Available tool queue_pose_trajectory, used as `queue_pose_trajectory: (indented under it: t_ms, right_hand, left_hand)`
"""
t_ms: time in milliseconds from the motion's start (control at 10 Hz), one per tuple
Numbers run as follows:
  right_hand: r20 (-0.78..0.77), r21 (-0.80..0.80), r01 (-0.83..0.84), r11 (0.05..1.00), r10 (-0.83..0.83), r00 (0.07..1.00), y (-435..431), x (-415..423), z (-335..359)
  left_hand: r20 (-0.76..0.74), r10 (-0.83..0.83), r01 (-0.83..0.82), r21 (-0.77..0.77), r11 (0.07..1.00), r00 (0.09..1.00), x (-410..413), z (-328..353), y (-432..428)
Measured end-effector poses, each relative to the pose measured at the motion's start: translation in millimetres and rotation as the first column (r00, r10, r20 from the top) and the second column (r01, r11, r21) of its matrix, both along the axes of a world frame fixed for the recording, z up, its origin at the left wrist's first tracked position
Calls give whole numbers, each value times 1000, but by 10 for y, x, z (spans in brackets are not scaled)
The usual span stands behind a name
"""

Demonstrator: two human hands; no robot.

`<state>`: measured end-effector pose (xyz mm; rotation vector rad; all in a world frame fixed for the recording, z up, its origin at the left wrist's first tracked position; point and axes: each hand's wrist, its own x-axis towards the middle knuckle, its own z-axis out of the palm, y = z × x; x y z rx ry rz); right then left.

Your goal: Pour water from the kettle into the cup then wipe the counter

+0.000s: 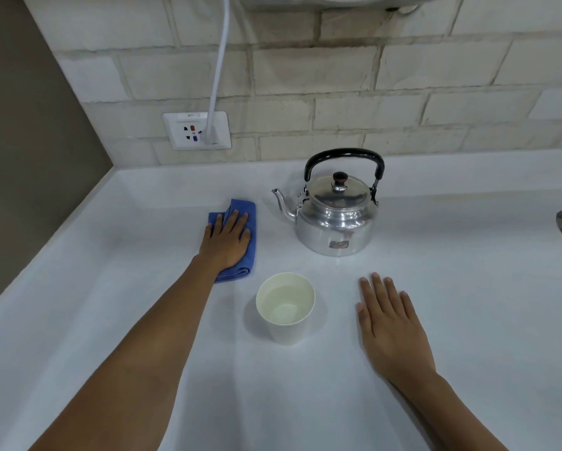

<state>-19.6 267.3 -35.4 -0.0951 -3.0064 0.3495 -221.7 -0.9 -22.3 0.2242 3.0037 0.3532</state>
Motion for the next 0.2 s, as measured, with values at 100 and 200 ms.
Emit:
queue_pose_trajectory:
  t_ms: [100,200]
  right_hand:
    - [23,-1,-5,1000,5,1000,30,-28,-9]
    - [62,41,-12,999,10,998,40,-14,6]
  left_hand:
    - [-17,7,-7,6,1000,1000,64,63,-35]
    - [-184,15,-13,16,1000,983,153,157,-118]
